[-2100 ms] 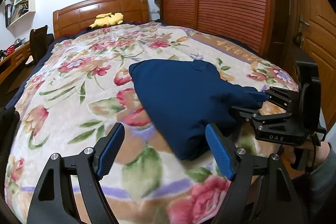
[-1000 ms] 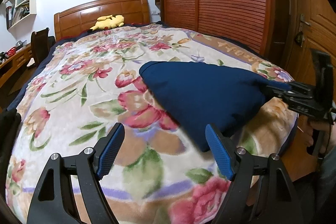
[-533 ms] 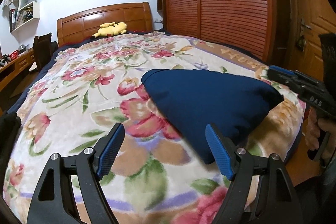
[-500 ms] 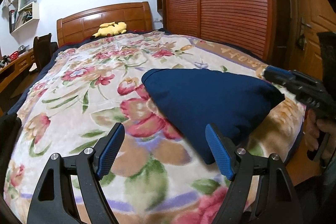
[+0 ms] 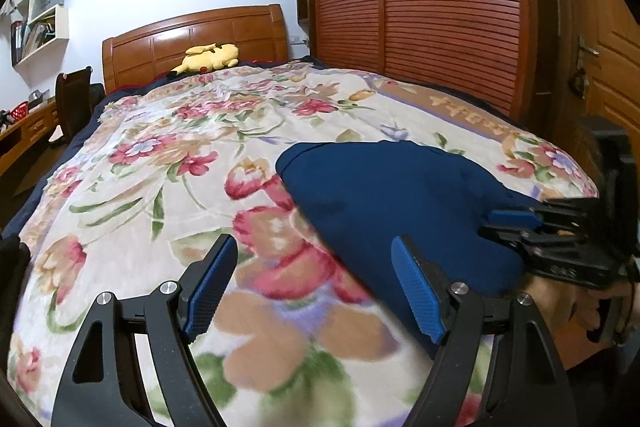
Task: Fold large clothes
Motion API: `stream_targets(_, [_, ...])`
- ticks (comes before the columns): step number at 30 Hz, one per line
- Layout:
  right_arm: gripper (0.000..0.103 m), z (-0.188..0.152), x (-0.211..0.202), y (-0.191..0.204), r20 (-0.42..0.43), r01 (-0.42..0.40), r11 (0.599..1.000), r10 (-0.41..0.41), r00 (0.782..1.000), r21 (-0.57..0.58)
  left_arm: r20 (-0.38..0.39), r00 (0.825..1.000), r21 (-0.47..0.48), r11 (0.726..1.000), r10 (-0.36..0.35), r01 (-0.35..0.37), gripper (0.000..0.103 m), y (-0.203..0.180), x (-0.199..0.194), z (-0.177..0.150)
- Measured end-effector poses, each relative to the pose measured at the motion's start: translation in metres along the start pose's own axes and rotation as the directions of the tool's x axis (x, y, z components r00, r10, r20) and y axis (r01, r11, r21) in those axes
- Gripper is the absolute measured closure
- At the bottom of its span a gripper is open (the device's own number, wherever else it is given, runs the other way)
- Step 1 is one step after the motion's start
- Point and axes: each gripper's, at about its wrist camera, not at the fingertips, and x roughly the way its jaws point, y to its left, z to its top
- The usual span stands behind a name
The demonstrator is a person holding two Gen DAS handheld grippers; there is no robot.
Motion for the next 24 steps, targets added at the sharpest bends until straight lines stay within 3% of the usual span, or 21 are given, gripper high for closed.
stream_targets(6, [0.073,-0.023,-0.032,-0.003,0.045,0.020,0.999,-0.018,0.999,-0.040,-0.021,1.000,0.011,1.000,-0.019,0.019,0.023,0.011,0.032,0.010])
stream_targets(10, [0.042,-0.034,-0.057,-0.006,0.079,0.036,0.999,-0.034,0.996,-0.022,-0.044,0.998,-0.010,0.999,-0.048,0.048,0.023,0.020,0.053,0.014])
stream_targets(17, [0.041,-0.052,-0.092,-0.008,0.037,0.187,0.982,-0.187,0.982,0.003,-0.091,0.994,0.002,0.998,-0.059,0.059,0.023,0.027,0.081,0.020])
stream_targets(24, [0.041,-0.060,-0.090,-0.017,-0.023,0.235,0.971,-0.234,0.972,0.053,-0.101,0.994,0.018,0.999,-0.049,0.051,0.023,0.033,0.096,0.034])
